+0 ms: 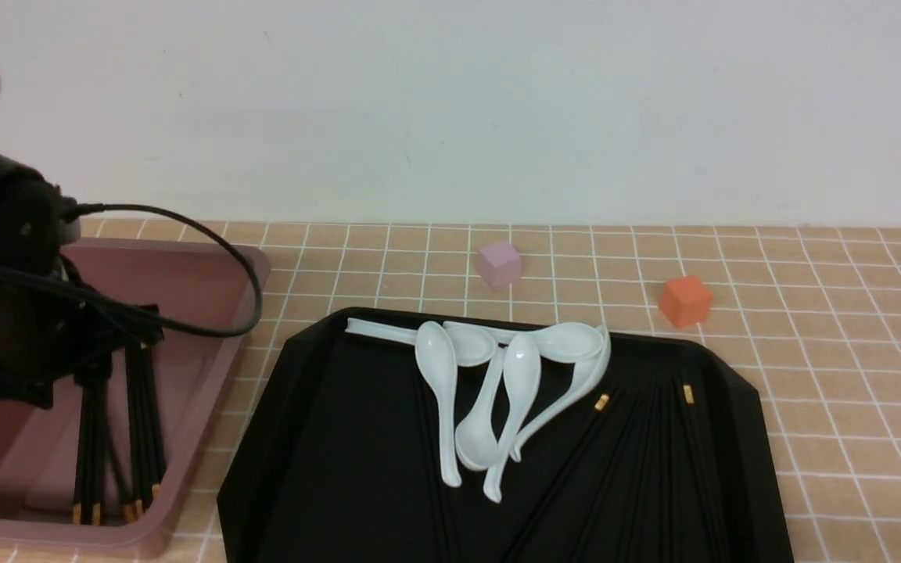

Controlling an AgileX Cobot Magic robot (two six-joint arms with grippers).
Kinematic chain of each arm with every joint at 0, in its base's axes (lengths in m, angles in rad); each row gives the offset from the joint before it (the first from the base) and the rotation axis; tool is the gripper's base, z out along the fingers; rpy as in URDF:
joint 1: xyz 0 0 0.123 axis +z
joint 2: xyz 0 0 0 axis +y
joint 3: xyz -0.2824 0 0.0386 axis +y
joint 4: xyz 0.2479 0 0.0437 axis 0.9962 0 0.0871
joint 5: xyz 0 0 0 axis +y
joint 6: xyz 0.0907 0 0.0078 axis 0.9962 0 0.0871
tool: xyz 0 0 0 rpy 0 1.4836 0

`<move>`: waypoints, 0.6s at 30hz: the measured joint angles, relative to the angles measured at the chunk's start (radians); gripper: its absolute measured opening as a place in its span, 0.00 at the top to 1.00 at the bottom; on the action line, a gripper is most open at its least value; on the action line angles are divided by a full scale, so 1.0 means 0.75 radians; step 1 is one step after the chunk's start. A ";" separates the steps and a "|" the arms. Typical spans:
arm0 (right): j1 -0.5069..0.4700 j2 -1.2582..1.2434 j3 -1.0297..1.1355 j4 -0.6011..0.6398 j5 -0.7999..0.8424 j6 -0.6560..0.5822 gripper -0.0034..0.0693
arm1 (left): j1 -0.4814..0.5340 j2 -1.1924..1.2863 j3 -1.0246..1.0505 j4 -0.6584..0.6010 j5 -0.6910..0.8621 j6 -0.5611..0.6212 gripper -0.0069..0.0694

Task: On brown tablecloth take chopsticks from black tray and put them in box.

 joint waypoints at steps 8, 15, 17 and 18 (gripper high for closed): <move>0.000 0.000 0.000 0.000 0.000 0.000 0.62 | 0.000 -0.394 0.073 -0.352 0.194 0.265 0.93; 0.000 0.000 0.000 0.000 0.000 0.000 0.62 | 0.000 -0.928 0.450 -0.628 0.043 0.498 0.93; 0.000 0.000 0.000 0.000 0.000 0.000 0.62 | 0.000 -1.073 0.557 -0.669 -0.047 0.536 0.93; 0.000 0.000 0.000 0.000 0.000 0.000 0.62 | 0.000 -1.164 0.623 -0.697 -0.112 0.547 0.93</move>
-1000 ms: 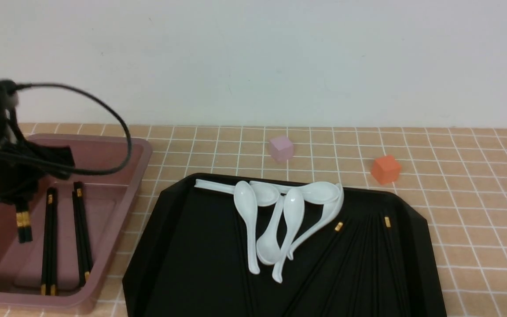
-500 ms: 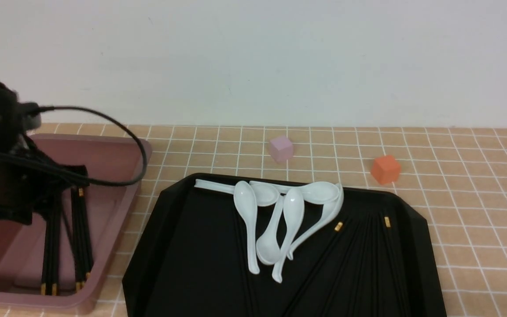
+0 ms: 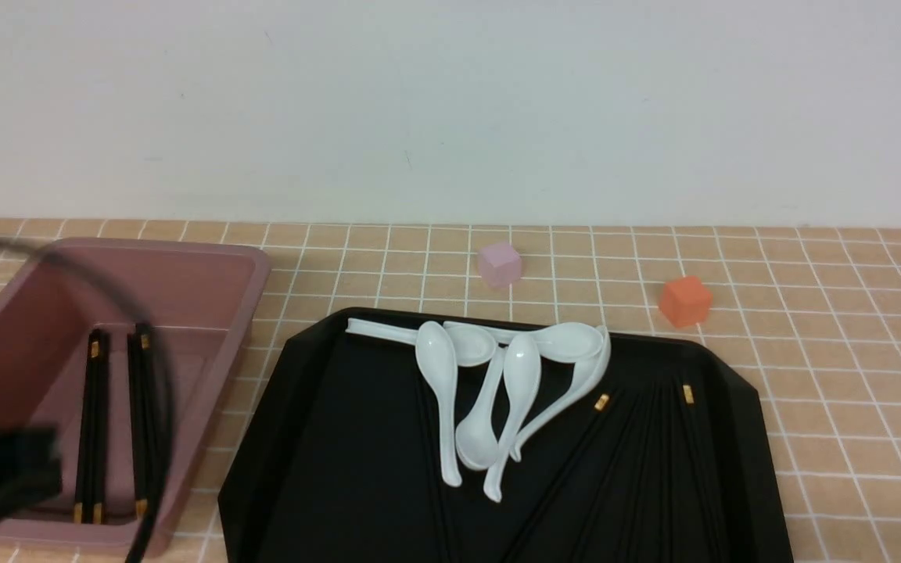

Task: On brown tablecloth take chopsticks from black tray and put them in box.

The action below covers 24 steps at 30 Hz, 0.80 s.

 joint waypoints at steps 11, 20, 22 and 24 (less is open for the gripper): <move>0.000 0.000 0.000 0.000 0.000 0.000 0.62 | 0.000 -0.736 0.364 -0.084 -0.320 0.018 0.93; 0.000 0.000 0.000 0.000 0.000 0.000 0.62 | 0.000 -0.790 0.372 0.044 -0.323 0.018 0.93; 0.000 0.000 0.000 0.000 0.000 0.000 0.62 | 0.000 -0.790 0.372 0.056 -0.324 0.018 0.93; 0.000 0.000 0.000 0.000 0.000 0.000 0.62 | 0.000 -0.790 0.374 0.064 -0.326 0.018 0.93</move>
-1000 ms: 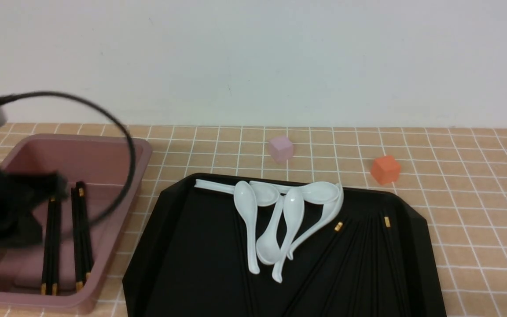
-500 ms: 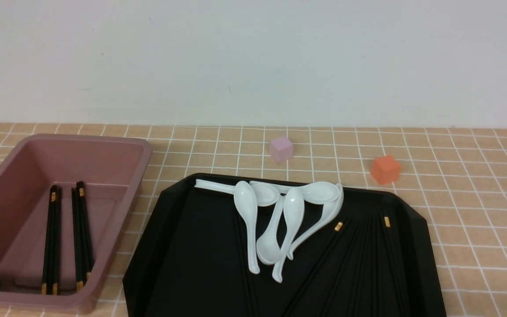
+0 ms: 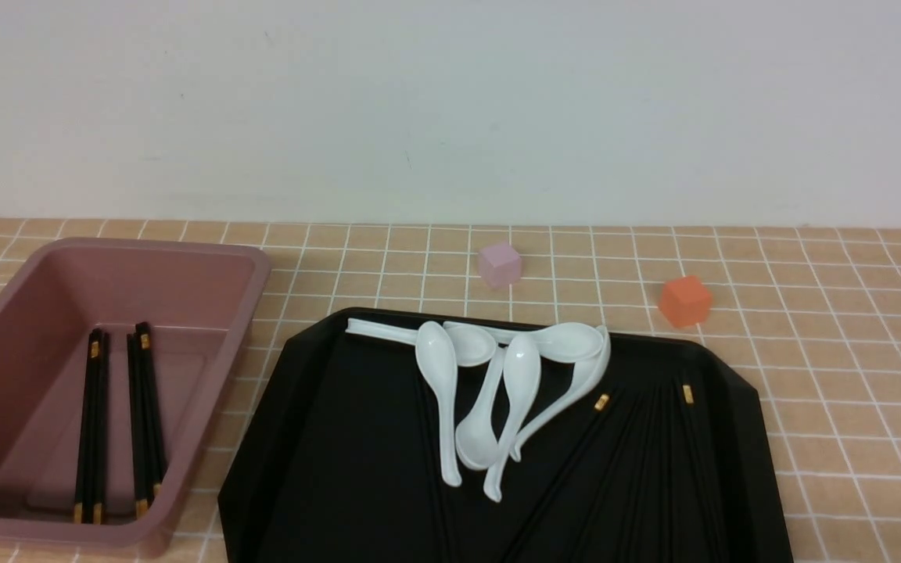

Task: On brown tablecloth take chopsticks from black tray and put them in box.

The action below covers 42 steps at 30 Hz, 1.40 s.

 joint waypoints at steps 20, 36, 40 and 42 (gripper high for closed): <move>0.000 0.000 0.000 0.000 0.000 0.000 0.62 | 0.000 -0.164 0.510 0.174 -0.194 0.000 0.92; 0.000 0.000 0.000 0.000 0.000 0.000 0.62 | 0.000 -0.164 0.512 0.154 -0.169 0.000 0.91; 0.000 0.000 0.000 0.000 0.000 0.000 0.62 | 0.000 -0.164 0.512 0.153 -0.169 0.000 0.90; 0.000 0.000 0.000 0.000 0.000 0.000 0.62 | 0.000 -0.164 0.512 0.152 -0.169 0.000 0.90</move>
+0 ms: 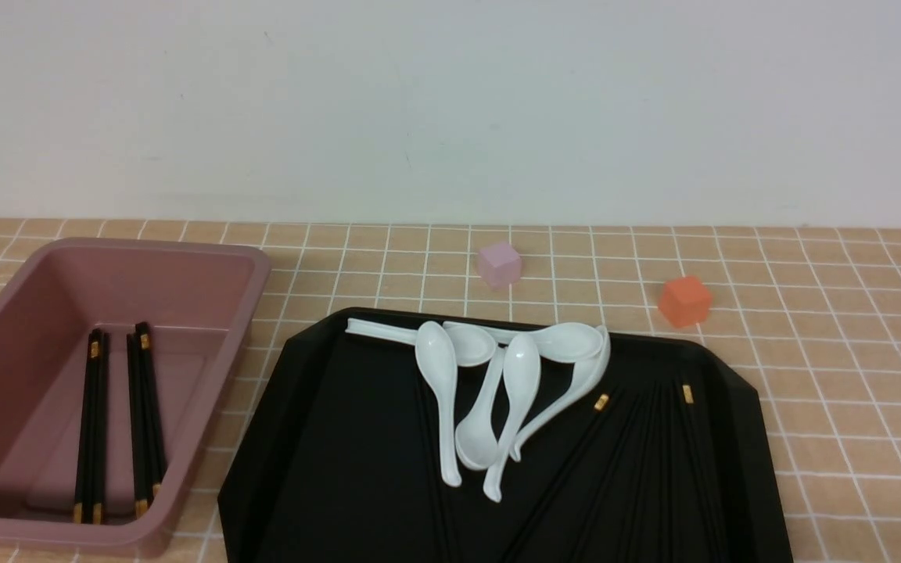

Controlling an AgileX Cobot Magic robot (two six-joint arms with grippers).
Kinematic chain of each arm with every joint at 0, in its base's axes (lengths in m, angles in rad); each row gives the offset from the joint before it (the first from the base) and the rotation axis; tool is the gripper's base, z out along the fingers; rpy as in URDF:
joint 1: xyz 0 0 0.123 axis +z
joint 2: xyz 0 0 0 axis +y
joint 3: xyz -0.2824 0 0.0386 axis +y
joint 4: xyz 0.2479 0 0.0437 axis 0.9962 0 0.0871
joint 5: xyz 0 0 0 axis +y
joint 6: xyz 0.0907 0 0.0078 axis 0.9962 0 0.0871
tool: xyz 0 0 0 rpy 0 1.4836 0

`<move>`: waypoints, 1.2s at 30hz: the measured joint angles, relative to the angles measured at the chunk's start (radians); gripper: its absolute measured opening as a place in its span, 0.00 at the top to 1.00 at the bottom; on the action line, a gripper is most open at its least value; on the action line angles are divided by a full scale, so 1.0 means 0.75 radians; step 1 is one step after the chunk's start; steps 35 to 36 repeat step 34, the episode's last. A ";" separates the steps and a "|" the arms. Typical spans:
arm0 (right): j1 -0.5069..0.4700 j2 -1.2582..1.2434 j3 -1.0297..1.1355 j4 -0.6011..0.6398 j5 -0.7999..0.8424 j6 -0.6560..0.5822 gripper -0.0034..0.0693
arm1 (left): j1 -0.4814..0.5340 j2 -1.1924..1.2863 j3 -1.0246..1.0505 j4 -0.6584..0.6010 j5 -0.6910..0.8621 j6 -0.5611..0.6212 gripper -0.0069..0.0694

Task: On brown tablecloth take chopsticks from black tray and put them in box.

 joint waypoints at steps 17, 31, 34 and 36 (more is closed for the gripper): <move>0.000 0.000 0.000 0.000 0.000 0.000 0.62 | 0.000 0.000 0.000 0.000 0.000 0.000 0.89; 0.000 0.000 0.000 -0.001 0.000 0.000 0.62 | 0.000 0.000 0.000 0.000 0.000 0.000 0.88; 0.000 0.000 0.000 -0.001 0.000 0.000 0.62 | 0.000 0.000 0.000 0.000 0.000 0.000 0.87; 0.000 0.000 0.000 -0.001 0.000 0.000 0.62 | 0.000 0.000 0.000 0.000 0.000 0.000 0.87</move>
